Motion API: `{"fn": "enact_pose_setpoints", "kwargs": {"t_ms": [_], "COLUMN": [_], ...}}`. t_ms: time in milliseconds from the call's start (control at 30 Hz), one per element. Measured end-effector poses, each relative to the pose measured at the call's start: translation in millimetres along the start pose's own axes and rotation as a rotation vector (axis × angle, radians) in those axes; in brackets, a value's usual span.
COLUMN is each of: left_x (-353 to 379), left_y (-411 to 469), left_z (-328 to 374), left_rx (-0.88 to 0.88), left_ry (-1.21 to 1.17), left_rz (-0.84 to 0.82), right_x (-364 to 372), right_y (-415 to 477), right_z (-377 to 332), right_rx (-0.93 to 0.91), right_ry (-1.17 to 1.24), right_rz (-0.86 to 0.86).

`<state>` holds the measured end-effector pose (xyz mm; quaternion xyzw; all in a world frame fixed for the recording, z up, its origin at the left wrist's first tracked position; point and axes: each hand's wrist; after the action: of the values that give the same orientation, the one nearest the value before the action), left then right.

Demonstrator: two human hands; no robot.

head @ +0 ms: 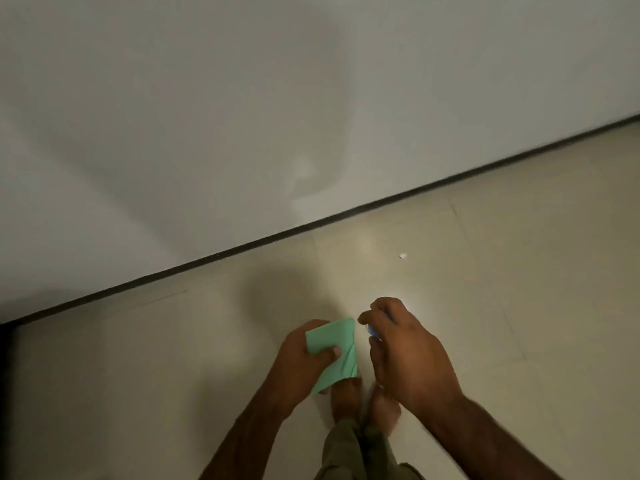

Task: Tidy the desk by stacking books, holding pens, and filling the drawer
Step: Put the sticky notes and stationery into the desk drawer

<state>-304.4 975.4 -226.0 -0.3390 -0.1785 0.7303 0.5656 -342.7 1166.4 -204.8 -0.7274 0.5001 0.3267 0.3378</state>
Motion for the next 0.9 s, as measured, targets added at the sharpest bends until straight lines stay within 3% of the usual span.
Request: {"fn": "enact_pose_setpoints", "kwargs": {"t_ms": [233,400,633,900], "left_x": [-96,-165,-250,-331], "left_y": [-97,-164,-282,-442], "left_z": [44,31,-48,-188], "left_rx": [0.066,0.071,0.062,0.054], "left_ry": [-0.263,-0.346,-0.551,-0.830], "left_rz": [0.231,0.396,0.621,0.845], "right_x": [-46,-44,-3,79], "right_y": [-26,-56,-132,-283], "right_z": [-121,-204,-316,-439], "right_rx": [-0.323,-0.525,-0.861,-1.072], "right_ry": [-0.050,-0.064,-0.040,0.095], "right_rz": [0.042,0.010,-0.144,-0.406]}}
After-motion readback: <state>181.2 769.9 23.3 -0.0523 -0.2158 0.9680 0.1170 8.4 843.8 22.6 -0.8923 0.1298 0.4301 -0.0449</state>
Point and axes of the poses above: each hand's wrist, its own y-axis towards the middle knuckle, its own x-axis out of the palm, z = x × y, and after that the axes turned 14 degrees about z, right-handed
